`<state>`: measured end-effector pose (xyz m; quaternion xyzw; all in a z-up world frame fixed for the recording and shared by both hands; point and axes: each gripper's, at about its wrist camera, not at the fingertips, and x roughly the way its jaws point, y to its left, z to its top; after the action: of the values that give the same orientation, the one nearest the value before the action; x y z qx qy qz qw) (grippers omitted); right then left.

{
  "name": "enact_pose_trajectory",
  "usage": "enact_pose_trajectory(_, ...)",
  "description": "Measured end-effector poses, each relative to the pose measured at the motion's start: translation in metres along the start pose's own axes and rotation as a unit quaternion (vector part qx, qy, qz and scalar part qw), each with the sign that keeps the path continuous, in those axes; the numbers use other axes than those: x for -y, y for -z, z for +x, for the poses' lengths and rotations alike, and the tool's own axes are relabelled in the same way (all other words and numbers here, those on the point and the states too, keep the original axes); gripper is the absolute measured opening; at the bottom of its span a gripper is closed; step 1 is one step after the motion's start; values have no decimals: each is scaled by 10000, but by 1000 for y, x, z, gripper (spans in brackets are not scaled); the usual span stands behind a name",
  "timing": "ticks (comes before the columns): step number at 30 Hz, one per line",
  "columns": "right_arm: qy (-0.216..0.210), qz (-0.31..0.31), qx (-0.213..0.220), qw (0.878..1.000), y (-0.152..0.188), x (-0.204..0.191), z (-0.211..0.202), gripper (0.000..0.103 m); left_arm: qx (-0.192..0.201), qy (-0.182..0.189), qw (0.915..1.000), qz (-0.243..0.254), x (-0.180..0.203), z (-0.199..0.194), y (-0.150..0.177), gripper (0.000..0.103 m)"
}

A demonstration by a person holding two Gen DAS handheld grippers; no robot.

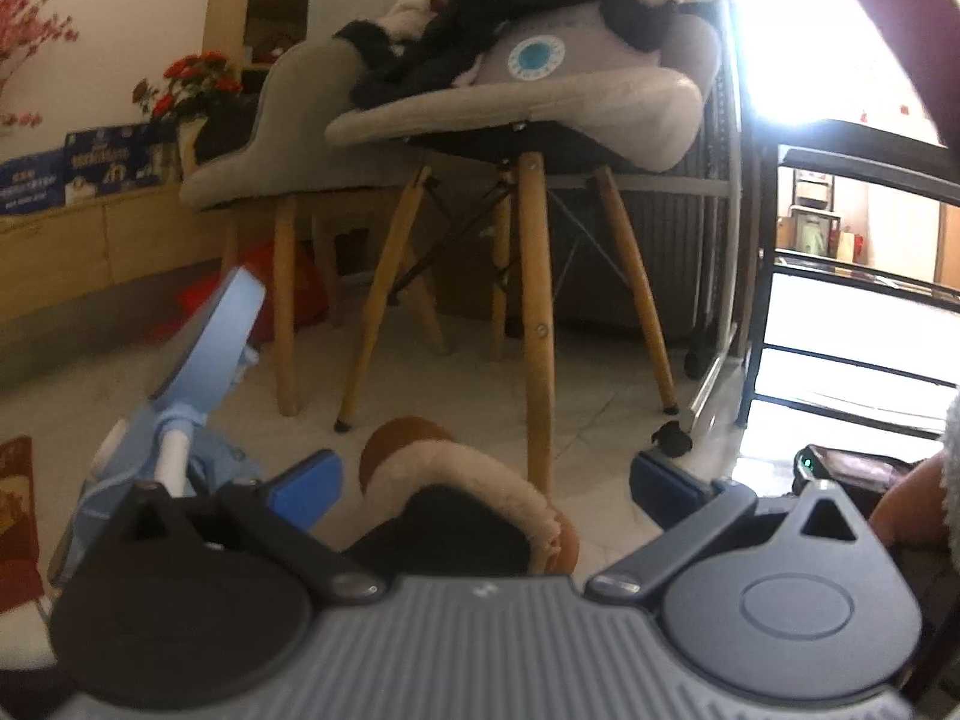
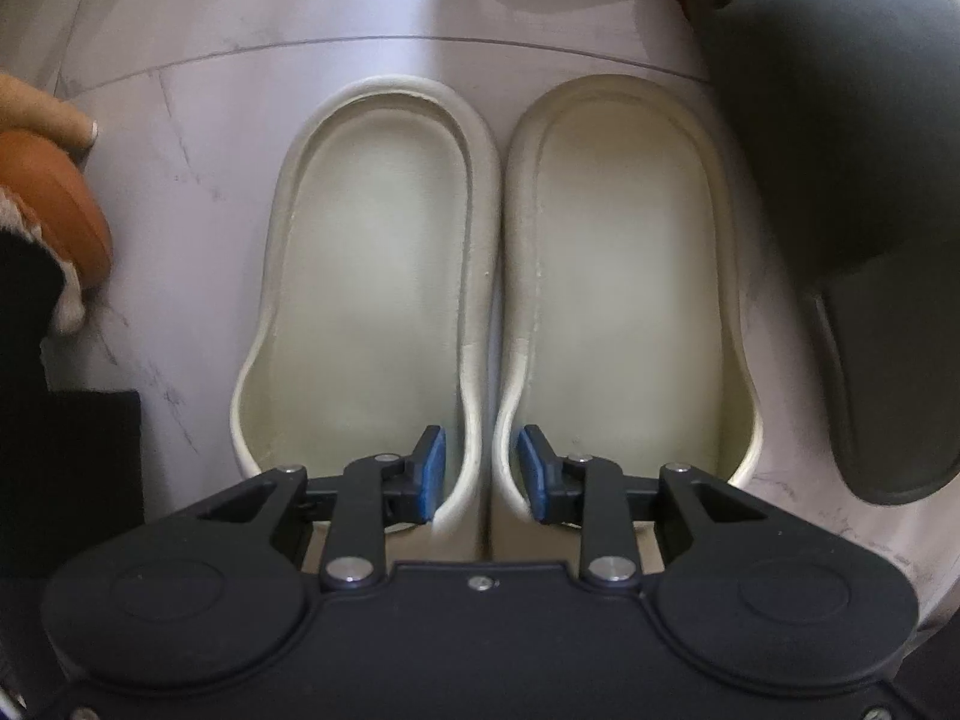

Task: Organize scattered shoes
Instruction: 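Grasp both cream slides together by their inner edges with the right tool, then lift the slide pair and carry it into the black shoe rack with the right tool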

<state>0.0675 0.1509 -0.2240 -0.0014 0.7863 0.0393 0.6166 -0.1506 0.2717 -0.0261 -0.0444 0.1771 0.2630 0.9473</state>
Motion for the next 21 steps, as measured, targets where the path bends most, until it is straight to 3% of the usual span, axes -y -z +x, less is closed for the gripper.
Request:
enact_pose_trajectory(4,-76,-328,226,9992,14,1,-4,17,-50,-34,10000,-39,-1,4,0,102)
enact_pose_trajectory(11,-449,-473,750,9950,48,13,-27,16,-41,-144,9998,-154,-5,3,1,102)
enact_pose_trajectory(21,-971,-739,1408,9825,54,11,-115,16,131,69,9999,-60,5,-15,-18,102)
